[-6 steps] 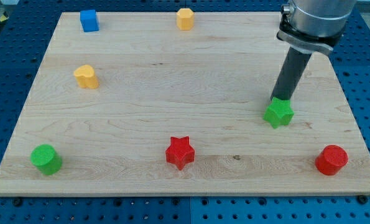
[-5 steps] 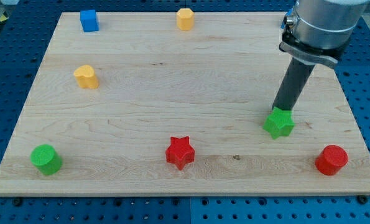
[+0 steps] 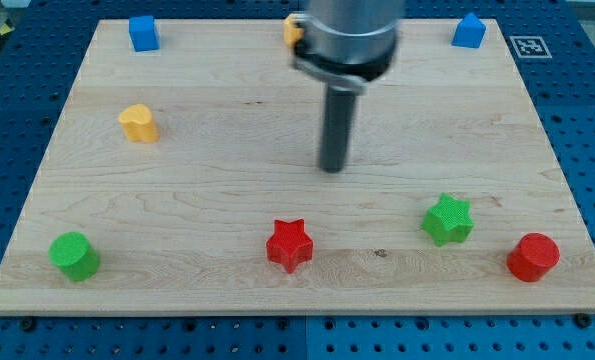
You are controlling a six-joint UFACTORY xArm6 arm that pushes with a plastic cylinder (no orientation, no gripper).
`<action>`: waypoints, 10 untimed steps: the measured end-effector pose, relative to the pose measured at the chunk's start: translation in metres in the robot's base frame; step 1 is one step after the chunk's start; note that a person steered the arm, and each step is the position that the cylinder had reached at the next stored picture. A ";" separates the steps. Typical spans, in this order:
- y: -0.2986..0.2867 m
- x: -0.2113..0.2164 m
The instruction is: Move the red star closer to the green star
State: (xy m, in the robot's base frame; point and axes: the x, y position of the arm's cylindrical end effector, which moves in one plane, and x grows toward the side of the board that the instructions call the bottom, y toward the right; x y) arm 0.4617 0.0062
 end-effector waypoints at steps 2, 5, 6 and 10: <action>-0.121 0.027; -0.102 0.089; -0.082 0.107; 0.069 0.111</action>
